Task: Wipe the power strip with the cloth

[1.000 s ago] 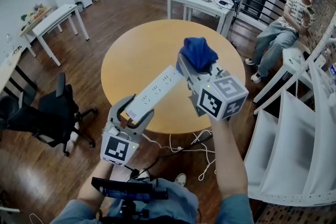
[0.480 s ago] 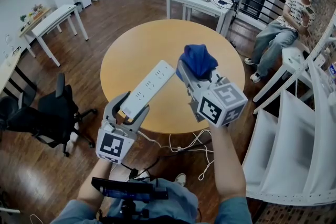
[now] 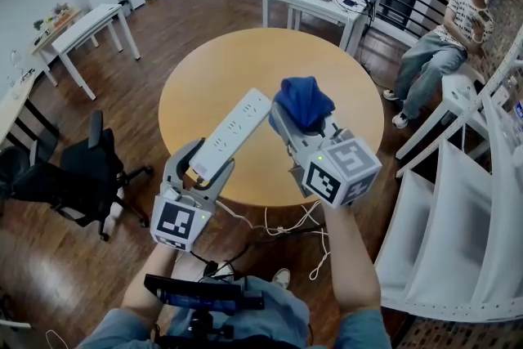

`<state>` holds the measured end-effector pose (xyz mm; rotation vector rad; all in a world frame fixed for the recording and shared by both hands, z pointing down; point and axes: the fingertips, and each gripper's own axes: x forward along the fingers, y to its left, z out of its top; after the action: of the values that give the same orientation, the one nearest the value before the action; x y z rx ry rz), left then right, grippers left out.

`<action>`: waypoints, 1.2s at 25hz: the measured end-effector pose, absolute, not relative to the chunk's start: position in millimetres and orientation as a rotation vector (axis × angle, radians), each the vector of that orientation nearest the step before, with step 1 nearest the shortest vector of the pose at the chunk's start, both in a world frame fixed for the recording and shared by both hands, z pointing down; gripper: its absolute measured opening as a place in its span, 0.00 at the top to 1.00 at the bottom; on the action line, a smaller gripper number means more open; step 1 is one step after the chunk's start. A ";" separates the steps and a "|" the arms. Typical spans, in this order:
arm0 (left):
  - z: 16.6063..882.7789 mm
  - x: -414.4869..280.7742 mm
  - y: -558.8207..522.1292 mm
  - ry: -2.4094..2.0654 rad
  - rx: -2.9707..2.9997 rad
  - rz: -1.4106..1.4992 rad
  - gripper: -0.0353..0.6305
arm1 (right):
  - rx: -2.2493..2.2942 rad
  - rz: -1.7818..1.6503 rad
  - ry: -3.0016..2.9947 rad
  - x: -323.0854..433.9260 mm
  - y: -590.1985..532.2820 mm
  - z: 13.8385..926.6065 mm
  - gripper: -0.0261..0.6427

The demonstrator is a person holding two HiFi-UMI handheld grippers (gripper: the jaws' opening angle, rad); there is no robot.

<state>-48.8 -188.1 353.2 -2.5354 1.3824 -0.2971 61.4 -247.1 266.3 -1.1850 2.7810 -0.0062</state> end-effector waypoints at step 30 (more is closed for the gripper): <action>365.0 -46.2 -206.4 1.471 -2.608 -0.266 0.52 | -0.997 -0.089 2.833 -0.1 -204.9 313.9 0.88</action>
<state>-46.2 -206.4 365.0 -2.6084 1.4705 -0.2660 -0.1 -204.9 313.9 -0.9972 2.8330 -0.0893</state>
